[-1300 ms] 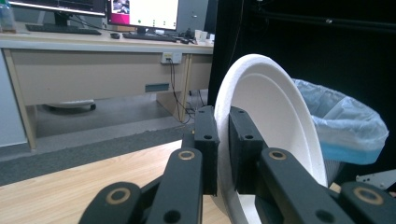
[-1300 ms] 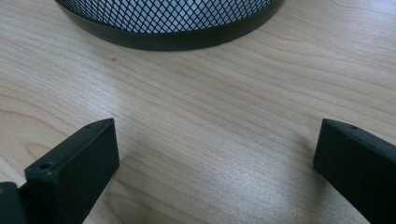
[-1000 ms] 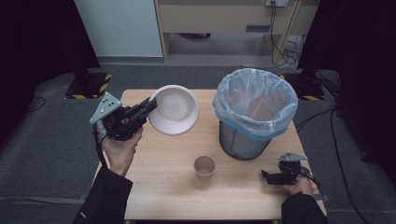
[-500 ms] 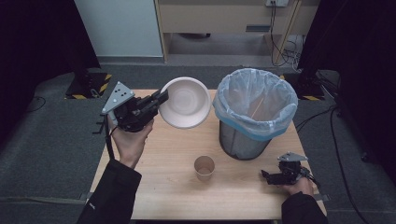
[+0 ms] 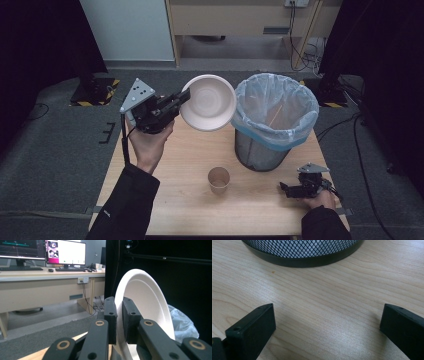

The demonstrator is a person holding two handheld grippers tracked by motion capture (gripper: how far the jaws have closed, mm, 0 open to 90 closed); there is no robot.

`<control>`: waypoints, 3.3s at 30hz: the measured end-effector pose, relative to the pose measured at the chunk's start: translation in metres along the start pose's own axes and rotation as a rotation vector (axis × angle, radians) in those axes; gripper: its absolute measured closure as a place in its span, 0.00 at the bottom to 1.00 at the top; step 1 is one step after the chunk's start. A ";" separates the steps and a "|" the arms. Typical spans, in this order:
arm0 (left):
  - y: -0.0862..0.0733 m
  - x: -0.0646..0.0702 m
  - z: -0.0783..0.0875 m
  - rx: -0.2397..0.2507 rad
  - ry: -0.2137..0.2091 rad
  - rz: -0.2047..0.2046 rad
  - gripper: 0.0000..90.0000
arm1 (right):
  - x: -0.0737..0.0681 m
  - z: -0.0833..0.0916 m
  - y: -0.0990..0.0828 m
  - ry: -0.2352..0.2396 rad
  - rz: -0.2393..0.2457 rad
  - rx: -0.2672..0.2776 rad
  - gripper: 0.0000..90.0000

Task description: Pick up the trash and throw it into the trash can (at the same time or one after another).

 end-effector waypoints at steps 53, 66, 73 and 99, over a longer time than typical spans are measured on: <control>0.032 0.039 -0.108 -0.020 -0.079 -0.070 0.92 | 0.000 0.000 0.000 0.001 0.002 0.003 0.00; 0.026 0.036 -0.141 -0.059 -0.051 -0.074 0.92 | 0.000 0.000 0.000 0.000 0.000 0.003 0.00; 0.013 0.032 -0.160 -0.090 -0.053 -0.055 0.92 | 0.000 0.000 0.000 0.001 0.000 0.002 0.00; 0.004 0.032 -0.114 -0.068 -0.124 -0.072 0.45 | 0.000 0.000 0.000 0.003 0.002 0.002 0.00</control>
Point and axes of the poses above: each handheld gripper's, and its own axes: z roughly backward along the jaws, y roughly out of its top, x roughly to its right, the point moved 4 cm from there along -z, roughly forward along the jaws, and after that the axes turned 11 degrees about -y, right-handed, at the moved point
